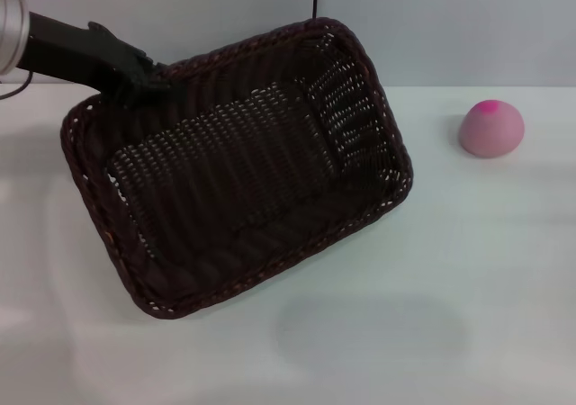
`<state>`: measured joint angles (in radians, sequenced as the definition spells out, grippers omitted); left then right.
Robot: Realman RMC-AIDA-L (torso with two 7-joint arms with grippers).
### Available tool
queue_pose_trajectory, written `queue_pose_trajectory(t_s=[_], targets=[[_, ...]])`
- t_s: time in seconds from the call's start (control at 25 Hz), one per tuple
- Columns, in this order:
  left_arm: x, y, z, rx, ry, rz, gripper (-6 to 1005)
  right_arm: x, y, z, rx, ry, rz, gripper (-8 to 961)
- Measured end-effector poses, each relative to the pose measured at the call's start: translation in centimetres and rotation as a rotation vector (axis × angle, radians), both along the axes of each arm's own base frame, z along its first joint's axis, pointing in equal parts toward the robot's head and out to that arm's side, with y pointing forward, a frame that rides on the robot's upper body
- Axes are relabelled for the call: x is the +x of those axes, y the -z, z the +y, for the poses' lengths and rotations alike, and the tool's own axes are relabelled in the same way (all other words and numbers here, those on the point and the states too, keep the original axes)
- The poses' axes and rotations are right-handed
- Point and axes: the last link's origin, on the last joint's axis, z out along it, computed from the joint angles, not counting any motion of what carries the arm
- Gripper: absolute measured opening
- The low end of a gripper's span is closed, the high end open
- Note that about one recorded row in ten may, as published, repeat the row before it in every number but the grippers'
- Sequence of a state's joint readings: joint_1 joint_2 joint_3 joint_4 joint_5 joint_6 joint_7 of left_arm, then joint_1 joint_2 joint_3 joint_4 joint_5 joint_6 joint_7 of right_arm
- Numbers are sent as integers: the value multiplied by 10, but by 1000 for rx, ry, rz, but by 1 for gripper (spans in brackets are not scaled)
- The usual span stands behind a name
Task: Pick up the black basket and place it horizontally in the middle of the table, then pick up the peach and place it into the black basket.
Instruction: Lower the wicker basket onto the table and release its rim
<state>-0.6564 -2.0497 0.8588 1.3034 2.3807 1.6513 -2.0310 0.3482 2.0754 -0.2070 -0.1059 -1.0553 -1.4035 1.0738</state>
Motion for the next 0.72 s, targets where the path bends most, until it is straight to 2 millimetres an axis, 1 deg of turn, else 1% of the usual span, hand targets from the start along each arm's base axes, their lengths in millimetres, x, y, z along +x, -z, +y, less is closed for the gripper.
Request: queue_pose_trajectory(t_s=[0.2, 0.32, 0.44, 0.52, 0.6, 0.68, 0.72], targets=[[5, -12, -3, 2, 50, -31, 199, -1, 0, 1, 0, -3, 0, 464], [13, -23, -5, -15, 104, -64, 198, -1, 0, 2, 0, -4, 0, 464], [18, -26, -6, -30, 133, -75, 198, -1, 0, 2, -2, 0, 1, 464], [25, -26, -8, -66, 177, -84, 197, 0, 1, 3, -5, 6, 2, 464], [26, -26, -8, -73, 185, -85, 197, 0, 1, 2, -5, 7, 3, 464], [28, -25, -9, -87, 199, -88, 196, 1, 1, 1, -5, 10, 3, 465], [31, -19, -11, -130, 230, -103, 196, 2, 1, 1, -5, 12, 3, 465]])
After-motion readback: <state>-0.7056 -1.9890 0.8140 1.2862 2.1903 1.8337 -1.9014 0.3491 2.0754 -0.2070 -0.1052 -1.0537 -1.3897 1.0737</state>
